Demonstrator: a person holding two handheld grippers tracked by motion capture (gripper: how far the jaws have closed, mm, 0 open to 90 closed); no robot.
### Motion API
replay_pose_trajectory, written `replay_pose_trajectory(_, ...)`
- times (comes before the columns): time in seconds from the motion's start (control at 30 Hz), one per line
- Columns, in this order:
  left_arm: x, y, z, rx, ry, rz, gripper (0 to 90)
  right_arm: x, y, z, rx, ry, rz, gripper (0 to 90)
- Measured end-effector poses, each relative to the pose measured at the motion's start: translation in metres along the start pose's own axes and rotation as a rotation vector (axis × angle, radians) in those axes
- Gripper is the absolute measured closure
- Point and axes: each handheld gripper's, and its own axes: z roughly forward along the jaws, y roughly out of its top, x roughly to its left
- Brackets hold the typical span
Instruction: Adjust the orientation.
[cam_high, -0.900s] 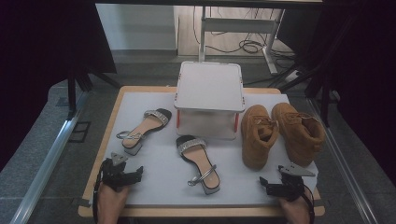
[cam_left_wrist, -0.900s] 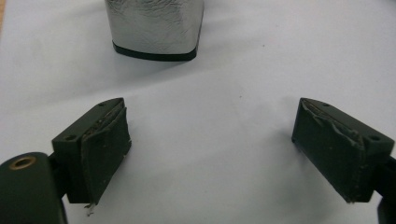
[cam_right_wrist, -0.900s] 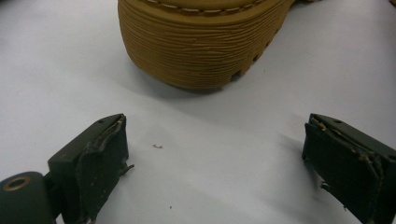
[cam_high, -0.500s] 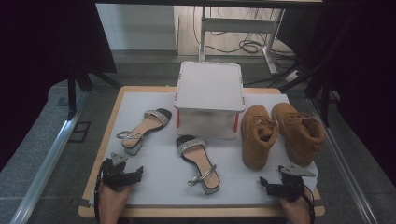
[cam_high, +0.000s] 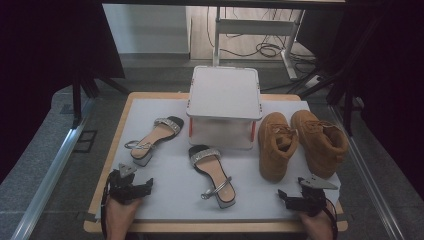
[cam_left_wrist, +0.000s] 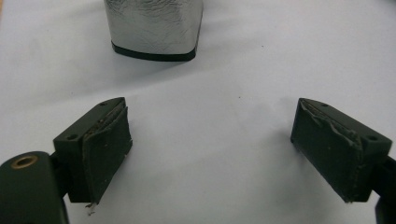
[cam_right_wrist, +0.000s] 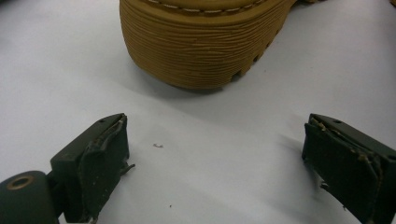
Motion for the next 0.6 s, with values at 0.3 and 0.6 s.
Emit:
replay_pose_trajectory(0.3, 0.0, -0.0003, -0.0012, -0.008, 0.005, -0.005, 14.2, -0.0002, -0.0002, -0.0002, -0.002, 0.002, -0.001, 7.7)
replay_pose_trajectory(0.6, -0.0049, -0.0004, -0.0063, -0.027, -0.013, -0.001, 31.5, -0.0002, -0.0004, -0.0003, -0.003, 0.002, -0.001, 7.9)
